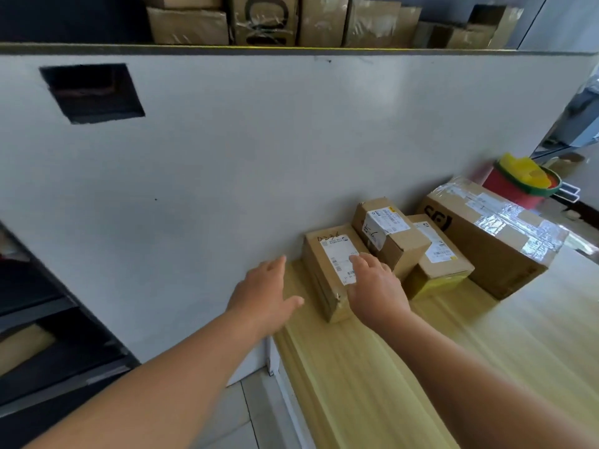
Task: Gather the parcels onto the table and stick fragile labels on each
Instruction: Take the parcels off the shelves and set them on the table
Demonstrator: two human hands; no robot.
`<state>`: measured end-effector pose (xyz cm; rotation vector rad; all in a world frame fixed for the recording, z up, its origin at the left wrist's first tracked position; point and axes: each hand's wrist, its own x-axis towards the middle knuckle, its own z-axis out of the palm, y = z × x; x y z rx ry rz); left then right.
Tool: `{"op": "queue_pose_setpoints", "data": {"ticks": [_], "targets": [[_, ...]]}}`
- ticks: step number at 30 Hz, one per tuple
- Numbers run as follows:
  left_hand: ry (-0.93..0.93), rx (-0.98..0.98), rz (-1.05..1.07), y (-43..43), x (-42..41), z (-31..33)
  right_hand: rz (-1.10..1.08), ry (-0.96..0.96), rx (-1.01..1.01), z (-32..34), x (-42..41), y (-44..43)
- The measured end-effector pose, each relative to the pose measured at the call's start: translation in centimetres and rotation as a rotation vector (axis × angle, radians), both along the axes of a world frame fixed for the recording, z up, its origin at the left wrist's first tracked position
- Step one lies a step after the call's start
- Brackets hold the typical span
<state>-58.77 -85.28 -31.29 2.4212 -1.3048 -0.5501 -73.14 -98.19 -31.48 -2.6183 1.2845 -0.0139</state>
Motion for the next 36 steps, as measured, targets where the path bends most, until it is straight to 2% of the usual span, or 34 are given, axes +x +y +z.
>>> {"op": "queue_pose_setpoints", "data": {"ticks": [7, 19, 28, 36], "targets": [[-0.288, -0.026, 0.071, 11.9, 3.6, 5.0, 0.230, 0.017, -0.089, 4.4, 4.8, 9.0], [-0.506, -0.108, 0.403, 40.6, 9.8, 13.5, 0.576, -0.145, -0.259, 12.8, 15.0, 33.5], [-0.646, -0.125, 0.649, 59.7, 12.8, 17.5, 0.772, -0.300, -0.321, 17.2, 22.3, 51.7], [-0.635, -0.132, 0.804, 68.3, 17.5, 19.3, 0.924, -0.336, -0.288, 19.6, 29.4, 60.4]]}}
